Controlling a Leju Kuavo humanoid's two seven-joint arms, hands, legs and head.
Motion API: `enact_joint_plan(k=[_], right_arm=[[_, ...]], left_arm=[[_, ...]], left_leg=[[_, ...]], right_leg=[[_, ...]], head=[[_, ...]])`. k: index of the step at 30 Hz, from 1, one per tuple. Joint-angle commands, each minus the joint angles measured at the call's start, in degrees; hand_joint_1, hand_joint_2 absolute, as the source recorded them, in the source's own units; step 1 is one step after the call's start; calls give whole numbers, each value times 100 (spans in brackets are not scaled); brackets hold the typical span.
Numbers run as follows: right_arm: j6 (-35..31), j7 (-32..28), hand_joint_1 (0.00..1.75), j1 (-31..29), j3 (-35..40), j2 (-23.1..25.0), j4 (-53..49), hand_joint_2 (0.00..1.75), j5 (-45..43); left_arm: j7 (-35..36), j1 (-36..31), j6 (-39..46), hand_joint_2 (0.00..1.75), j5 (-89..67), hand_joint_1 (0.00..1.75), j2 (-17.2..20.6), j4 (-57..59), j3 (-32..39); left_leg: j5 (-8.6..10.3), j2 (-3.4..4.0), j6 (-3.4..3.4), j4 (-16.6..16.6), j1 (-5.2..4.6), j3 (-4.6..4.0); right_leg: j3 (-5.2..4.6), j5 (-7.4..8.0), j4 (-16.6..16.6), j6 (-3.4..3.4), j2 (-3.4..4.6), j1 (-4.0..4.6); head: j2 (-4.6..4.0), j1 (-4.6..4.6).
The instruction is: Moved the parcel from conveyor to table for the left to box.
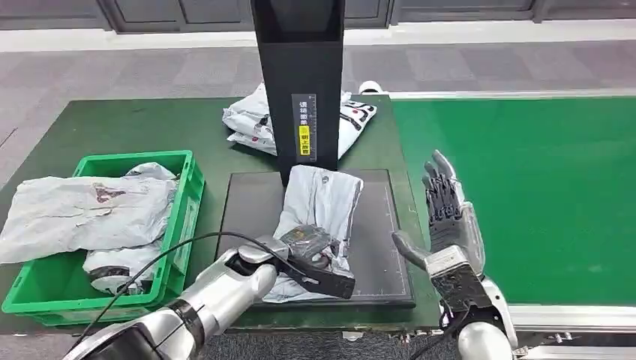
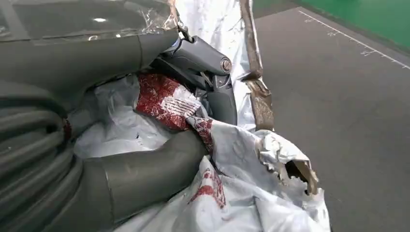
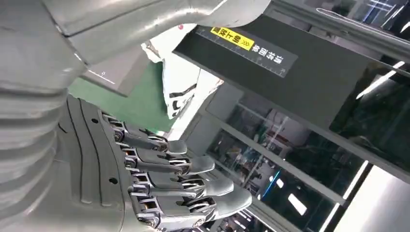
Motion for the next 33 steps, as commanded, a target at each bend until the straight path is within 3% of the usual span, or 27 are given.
enact_joint_plan(k=[1, 3, 5, 8, 13, 17, 22, 27, 28, 31, 33], right_arm=[[-151, 45, 0, 355, -474, 108, -171, 175, 58], [-271, 15, 0, 555, -654, 162, -374, 175, 52], [-250, -20, 0, 597, -731, 207, -454, 175, 41], [-433, 72, 0, 721, -879, 323, -633, 175, 85], [-675, -23, 0, 1116, -872, 236, -625, 175, 28], [-716, -79, 0, 1102, -876, 226, -563, 175, -11], [-719, -78, 0, 1077, -867, 225, -571, 175, -15], [-771, -69, 0, 1172, -867, 133, -473, 175, -126], [-785, -98, 0, 1199, -863, 110, -457, 175, -163], [-744, -198, 0, 1323, -812, 83, -394, 175, -243], [-750, -230, 0, 1355, -790, 97, -376, 175, -244]], left_arm=[[521, -154, 1260, 175, 271, 175, 400, -81, 362], [930, -58, 1959, 175, 154, 175, 697, -1093, 842], [1117, 118, 1898, 175, -38, 175, 846, -1791, 1132], [1542, 740, 3066, 175, -598, 175, 977, -3622, 2233], [1601, 1594, 3979, 175, -1226, 175, 1159, -5408, 3642], [1456, 1727, 3968, 175, -1201, 175, 1131, -5515, 3812], [1417, 1680, 3995, 175, -1239, 175, 1067, -5414, 3780], [1524, 2031, 4892, 175, -1721, 175, 1094, -6117, 4364], [1477, 2087, 4892, 175, -1827, 175, 1031, -6297, 4516], [659, 2315, 4892, 175, -2610, 175, 303, -7479, 5680], [408, 2371, 4892, 175, -2665, 175, 139, -7771, 5915]], left_leg=[[38, 21, -5, -11, 9, -86], [35, 9, -9, 0, 10, -89], [19, 10, -15, 8, 8, -3], [31, 34, -27, 0, 10, -32], [37, 36, -25, -6, 22, -67], [24, 74, -29, -10, 23, -62], [29, 44, -26, -5, 23, -80], [23, 56, -25, -2, 19, -79], [24, 65, -25, -7, 21, -79], [22, 66, -26, -7, 26, -80], [17, 65, -24, 1, 27, -84]], right_leg=[[-84, 42, -17, -5, -11, 8], [-87, 31, -5, -7, -21, 9], [-57, 12, 6, -8, -10, 7], [-100, 31, 2, -18, 12, 9], [-132, 32, -5, -20, 12, 12], [-142, 33, -1, -22, 56, 8], [-152, 29, -2, -15, 25, 9], [-154, 27, 5, -13, 44, 2], [-154, 31, -1, -14, 44, 5], [-153, 29, -5, -15, 39, 10], [-157, 26, 0, -14, 42, 11]], head=[[0, 0], [0, 0], [0, 2], [-2, 0], [0, 0], [-2, 2], [0, 0], [0, 2], [0, 0], [0, 0], [-2, 0]])
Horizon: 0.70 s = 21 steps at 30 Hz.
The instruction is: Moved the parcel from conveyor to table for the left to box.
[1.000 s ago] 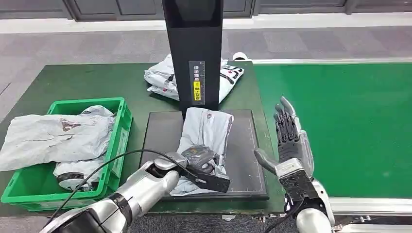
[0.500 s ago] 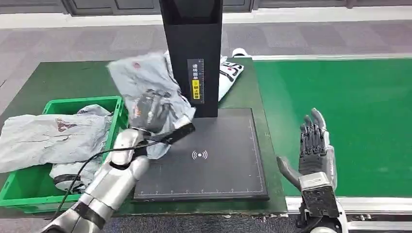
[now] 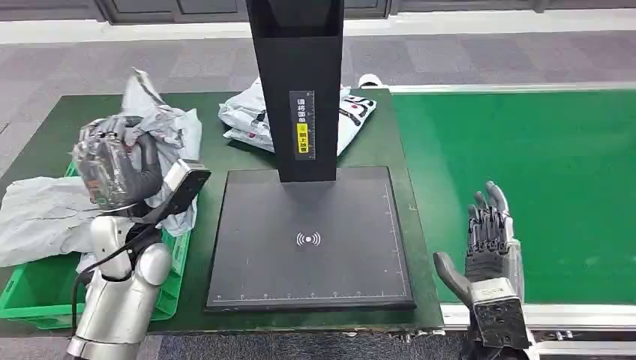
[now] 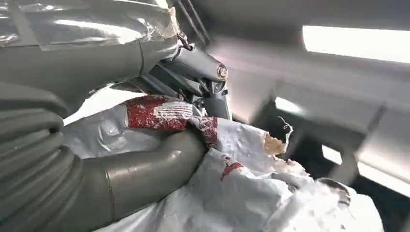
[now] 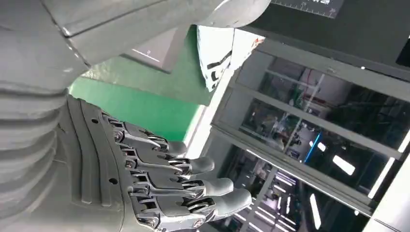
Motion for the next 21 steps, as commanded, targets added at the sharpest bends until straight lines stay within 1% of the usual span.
enact_joint_plan(k=[1, 2, 3, 4, 9, 14, 15, 16, 17, 18, 19, 20, 21], right_arm=[[36, -137, 0, 169, -270, -6, 248, 175, -110], [40, -135, 0, 166, -266, 8, 240, 175, -105], [61, -108, 0, 154, -295, 77, 194, 175, -73], [61, -108, 0, 154, -295, 77, 194, 175, -73], [61, -108, 0, 154, -295, 77, 194, 175, -73], [61, -108, 0, 154, -295, 77, 194, 175, -73], [139, -40, 0, 99, -327, 118, 153, 175, -40], [192, -13, 0, 64, -385, 175, 140, 175, 4], [254, 27, 0, 35, -436, 213, 105, 175, 46], [291, 47, 0, 24, -460, 226, 88, 175, 64], [364, 70, 0, 19, -491, 239, 59, 175, 80], [459, 71, 0, 11, -515, 250, 55, 175, 95], [530, 67, 0, 13, -514, 245, 68, 175, 107]], left_arm=[[-1175, 416, 63, 175, -981, 175, -1043, -2040, 2188], [-1177, 421, 63, 175, -996, 175, -1048, -2010, 2195], [-964, 417, 63, 175, -1210, 175, -979, -1765, 2102], [-964, 417, 63, 175, -1210, 175, -979, -1765, 2102], [-964, 417, 63, 175, -1210, 175, -979, -1765, 2102], [-964, 417, 63, 175, -1210, 175, -979, -1765, 2102], [-611, 317, 63, 175, -1598, 175, -865, -1598, 1984], [-41, 318, 63, 175, -1909, 175, -562, -1053, 1812], [295, 222, -153, 175, -1909, 175, -63, -512, 1820], [762, 190, -420, 175, -1909, 175, 384, -307, 1549], [1970, 41, -817, 175, -1909, 175, 1277, 135, 612], [3338, -288, -1124, 175, -1909, 175, 1999, 692, -637], [3740, -457, -1200, 175, -1909, 175, 2135, 1138, -991]], left_leg=[[-7, 32, 1, -3, 13, -3], [-7, 21, 2, 3, 9, -8], [-6, 26, 3, -4, 8, -3], [-3, 16, 2, -4, 2, -3], [-2, 11, 4, -7, 5, -7], [-5, 5, 6, -3, 2, -6], [-3, 8, 6, -8, 4, -5], [-5, 5, 6, -3, 4, -7], [0, 4, 6, -11, 1, -4], [2, 4, 5, -15, 3, 0], [1, 4, 2, -15, -2, 6], [6, 8, -1, -23, 0, 8], [7, -32, 0, -5, 1, -10]], right_leg=[[-1, 4, -17, -2, -1, 16], [-6, 1, -8, 0, 0, 13], [-1, 3, -15, 0, -3, 13], [-3, 0, -8, 0, -1, 4], [-3, 1, -13, -3, -17, 7], [-2, -3, -7, -1, -13, 5], [2, 0, -15, -1, -19, 8], [-1, -2, -9, -1, -16, 7], [2, 0, -14, -2, -23, 5], [6, 1, -18, -4, -27, 6], [6, -1, -11, -5, -19, 0], [7, 3, -16, -9, -23, 3], [1, -6, 0, -7, -50, 1]], head=[[2, 0], [0, 0], [2, 0], [2, 2], [2, 0], [2, 0], [0, 0], [0, 0], [0, 0], [2, 0], [0, 0], [2, 4], [2, 2]])
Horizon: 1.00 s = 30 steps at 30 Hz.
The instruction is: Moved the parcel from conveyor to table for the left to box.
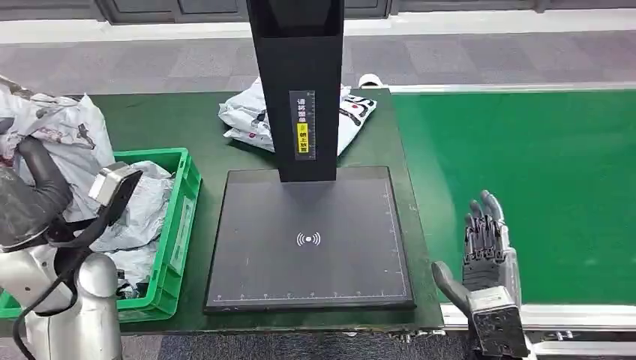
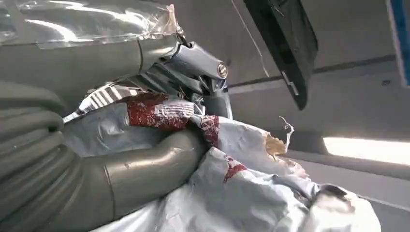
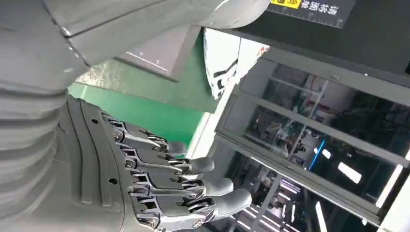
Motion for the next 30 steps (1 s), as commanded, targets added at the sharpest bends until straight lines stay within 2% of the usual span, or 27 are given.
enact_joint_plan(k=[1, 3, 4, 5, 8, 9, 12, 14, 16, 19, 20, 21, 23, 24, 25, 26, 27, 29, 30], right_arm=[[400, 96, 0, -142, -510, 210, 87, 175, 115], [440, 4, 0, -61, -471, 118, 162, 175, 92], [448, -50, 0, -37, -475, 89, 194, 175, 64], [456, -85, 0, -33, -485, 79, 212, 175, 47], [548, -156, 0, -60, -503, 24, 239, 175, 22], [620, -175, 0, -86, -512, 8, 250, 175, 13], [746, -179, 0, -207, -560, 34, 307, 175, 16], [816, -168, 0, -339, -571, 36, 395, 175, 36], [845, -157, 0, -393, -577, 46, 433, 175, 45], [844, -145, 0, -342, -573, 58, 391, 175, 61], [841, -147, 0, -318, -577, 58, 388, 175, 59], [839, -147, 0, -296, -581, 56, 383, 175, 59], [834, -141, 0, -261, -579, 59, 341, 175, 58], [833, -141, 0, -254, -583, 56, 338, 175, 58], [832, -142, 0, -244, -583, 54, 325, 175, 61], [833, -146, 0, -220, -588, 61, 303, 175, 75], [835, -147, 0, -197, -587, 65, 281, 175, 80], [852, -148, 0, -181, -591, 76, 266, 175, 96], [862, -146, 0, -177, -591, 82, 260, 175, 103]], left_arm=[[4090, -999, -1265, 175, -211, 175, 2901, 3205, -2932], [3683, -1111, -1338, 175, -211, 175, 2765, 4119, -2542], [3323, -1142, -1416, 175, -211, 175, 2656, 4543, -2252], [3154, -1159, -1438, 175, -211, 175, 2616, 4785, -2128], [2728, -1229, -2112, 175, -211, 175, 2625, 5428, -2296], [2484, -1258, -2492, 175, -211, 175, 2605, 5728, -2395], [2036, -1378, -2713, 175, -211, 175, 2428, 6435, -2107], [1399, -1567, -3288, 175, -211, 161, 2344, 7068, -1760], [1073, -1636, -3449, 175, -211, 162, 2320, 7461, -1551], [876, -1590, -3548, 175, -169, 162, 2269, 7596, -1350], [874, -1561, -3553, 175, -167, 148, 2263, 7608, -1341], [874, -1551, -3556, 175, -166, 148, 2254, 7608, -1336], [873, -1540, -3574, 175, -165, 148, 2244, 7583, -1299], [875, -1555, -3583, 175, -163, 86, 2241, 7575, -1291], [869, -1543, -3598, 175, -163, 19, 2238, 7553, -1280], [904, -1488, -3693, 175, -211, 0, 2242, 7442, -1246], [932, -1477, -3722, 175, -211, 0, 2244, 7425, -1238], [1093, -1449, -3764, 175, -211, 0, 2269, 7367, -1284], [1199, -1433, -3767, 175, -211, 0, 2281, 7334, -1304]], left_leg=[[17, -41, -9, -2, 8, -8], [25, -41, -15, -7, 9, -3], [25, -8, -23, -16, 0, 14], [33, 3, -27, -31, 2, 16], [32, 1, -27, -25, 4, 13], [27, 32, -29, -19, 9, 8], [25, 51, -32, -21, 2, 11], [26, 45, -32, -23, 7, 9], [24, 52, -32, -17, 8, 3], [29, 50, -31, -32, 7, 14], [22, 36, -28, -30, -2, 27], [22, 45, -24, -43, 2, 16], [-25, 43, -20, -43, -2, 60], [-15, 52, -26, -60, 3, 49], [-51, 36, -3, -32, 6, 71], [-35, 45, -16, -41, 8, 49], [-78, 36, -47, -31, 6, 78], [-92, 27, -45, -24, 10, 110], [-79, 30, -45, -31, 12, 90]], right_leg=[[4, 0, 0, -10, -61, 11], [-5, 6, -8, -16, -64, 16], [-9, 11, -9, -23, -28, 12], [-2, 20, -20, -26, -28, 21], [7, 17, -18, -20, -19, 23], [-7, 22, -12, -24, 6, 28], [-19, 27, -9, -28, 39, 19], [-15, 28, -15, -28, 29, 25], [-21, 29, -11, -28, 35, 25], [-4, 36, -24, -28, 24, 25], [19, 19, -11, -27, 14, 14], [39, 26, -22, -29, 8, 16], [96, -19, -14, -25, 16, 8], [82, 2, -32, -31, 16, 9], [110, -23, -5, -42, 11, 8], [81, -5, -11, -46, 13, 8], [107, -47, 6, -35, 9, 7], [135, -68, 22, -36, 3, 11], [108, -53, 18, -44, -2, 12]], head=[[-2, -2], [0, -4], [0, -4], [0, -13], [0, 0], [-2, -2], [0, -4], [0, -4], [-2, -4], [-2, 9], [-2, 7], [0, 2], [0, 4], [-2, 7], [0, 7], [0, 4], [0, 7], [0, 2], [-2, 2]])
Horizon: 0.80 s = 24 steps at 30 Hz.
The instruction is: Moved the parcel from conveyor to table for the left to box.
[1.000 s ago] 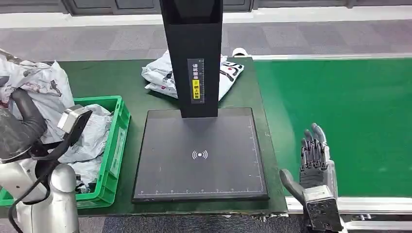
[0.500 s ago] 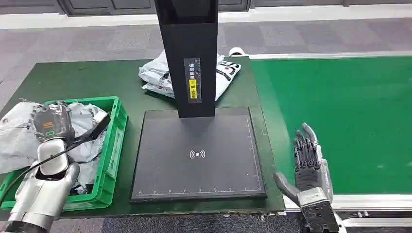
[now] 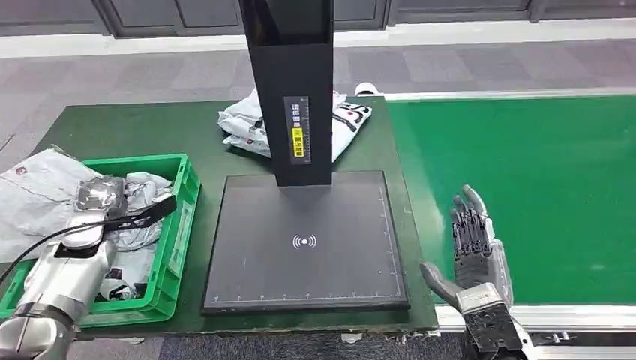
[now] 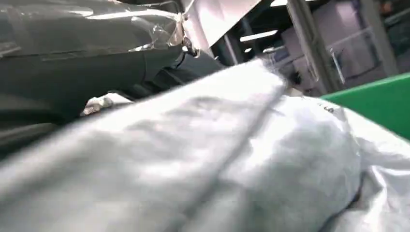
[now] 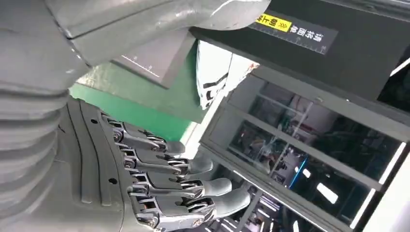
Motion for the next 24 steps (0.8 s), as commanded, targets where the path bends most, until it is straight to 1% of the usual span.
enact_joint_plan(k=[1, 2, 3, 4, 5, 6, 7, 8, 10, 11, 12, 13, 14, 15, 16, 17, 18, 19, 20, 21, 23, 24], right_arm=[[47, 5, 0, 2, -384, 19, 192, 175, 31], [37, 6, 0, 13, -404, 32, 179, 175, 39], [37, 6, 0, 16, -407, 30, 174, 175, 40], [32, 6, 0, 28, -429, 34, 152, 175, 43], [35, 8, 0, 36, -445, 35, 129, 175, 40], [43, 12, 0, 46, -465, 24, 101, 175, 32], [41, 23, 0, 53, -487, 16, 77, 175, 14], [39, 28, 0, 66, -513, 0, 53, 175, 4], [41, 36, 0, 80, -544, -20, 25, 175, -22], [45, 37, 0, 83, -563, -30, 18, 175, -39], [49, 37, 0, 88, -581, -34, 8, 175, -61], [48, 34, 0, 90, -598, -39, -9, 175, -78], [43, 33, 0, 91, -606, -48, -25, 175, -89], [41, 38, 0, 104, -615, -51, -52, 175, -101], [47, 42, 0, 112, -617, -45, -66, 175, -104], [46, 42, 0, 131, -617, -40, -87, 175, -104], [45, 41, 0, 144, -608, -37, -91, 175, -104], [33, 40, 0, 151, -598, -30, -86, 175, -102], [22, 38, 0, 129, -593, -14, -79, 175, -99], [20, 43, 0, 100, -585, -8, -69, 175, -88], [24, 50, 0, 84, -577, -10, -69, 175, -82], [24, 50, 0, 84, -577, -10, -69, 175, -82]], left_arm=[[264, 487, -339, 175, -174, 0, -118, 581, 226], [40, 515, -316, 175, -174, 0, -180, 483, 396], [1, 518, -310, 0, -174, 0, -190, 465, 415], [-139, 511, -247, 0, -174, 0, -257, 384, 513], [-270, 492, -206, 0, -130, 0, -314, 326, 586], [-453, 438, -193, 0, -56, 0, -377, 275, 663], [-838, 378, -78, 0, 167, 0, -457, 187, 787], [-974, 308, -58, 0, 293, 0, -507, 126, 848], [-1432, 275, -83, 0, 665, 0, -590, -82, 984], [-1697, 287, -136, 0, 964, 0, -646, -284, 1075], [-1859, 341, -264, 0, 1246, 0, -672, -528, 1107], [-2206, 436, -479, 0, 1799, 0, -717, -891, 1170], [-2550, 541, -698, 0, 2392, 0, -750, -1240, 1234], [-2795, 714, -978, 0, 3115, 0, -800, -1768, 1295], [-2779, 803, -1056, 0, 3293, 0, -799, -2008, 1265], [-2762, 911, -1175, 0, 3568, 0, -816, -2308, 1262], [-2930, 985, -1219, 0, 4127, 0, -889, -2586, 1367], [-2932, 1059, -1209, 0, 4515, 0, -960, -2892, 1431], [-2906, 1084, -1086, 0, 4742, 0, -1027, -3107, 1492], [-2834, 1103, -949, 0, 4851, 0, -1071, -3283, 1497], [-2778, 1106, -948, 0, 4867, 0, -1070, -3341, 1469], [-2778, 1106, -948, 0, 4867, 0, -1070, -3341, 1469]], left_leg=[[66, 18, 8, -5, 14, -92], [86, 17, 9, 9, 14, -129], [87, 26, -2, -5, 16, -120], [101, 36, -8, -15, 18, -135], [83, 26, -18, -24, 13, -66], [74, 15, -19, -14, 13, -55], [79, 14, -23, -21, 14, -72], [86, 12, -24, -26, 16, -87], [66, -3, -30, -15, 15, -51], [73, -2, -29, -23, 16, -59], [82, -5, -28, -27, 20, -78], [64, -12, -31, -20, 15, -37], [65, -10, -31, -25, 17, -35], [79, -11, -30, -31, 21, -61], [70, -20, -31, -23, 16, 11], [76, -21, -28, -27, 13, 7], [77, -21, -25, -27, 16, -6], [70, -20, -29, -22, 11, -1], [73, -22, -26, -20, 11, -16], [71, -27, -27, -12, 13, -34], [77, -39, -19, -3, 11, -62], [70, -31, -20, 5, 11, -68]], right_leg=[[-94, 58, -8, -17, -11, 13], [-128, 55, 10, -15, -19, 14], [-124, 60, -1, -18, -14, 15], [-143, 72, -7, -20, -11, 17], [-80, 49, -7, -28, -1, 12], [-69, 38, 3, -29, -8, 13], [-88, 44, 1, -34, -14, 12], [-103, 49, -4, -35, -20, 14], [-68, 22, 9, -42, -26, 15], [-76, 30, -1, -42, -30, 16], [-91, 37, -11, -42, -39, 21], [-56, 14, 2, -44, -36, 16], [-52, 16, -7, -43, -38, 18], [-82, 30, -20, -40, -47, 22], [-51, 10, -8, -39, -37, 18], [-55, 13, -12, -35, -38, 16], [-62, 19, -17, -30, -40, 19], [-59, 11, -5, -32, -30, 16], [-70, 15, -11, -28, -37, 18], [-87, 15, -8, -25, -40, 23], [-108, 18, -5, -18, -44, 22], [-113, 19, 0, -18, -27, 23]], head=[[0, 4], [-2, 2], [0, 2], [0, 4], [0, 2], [0, 2], [-2, 2], [-2, 2], [0, 2], [0, 2], [0, 0], [0, 2], [-2, 0], [0, 0], [0, 2], [0, 2], [0, 4], [0, 2], [-2, 0], [0, 4], [0, 7], [0, 4]])
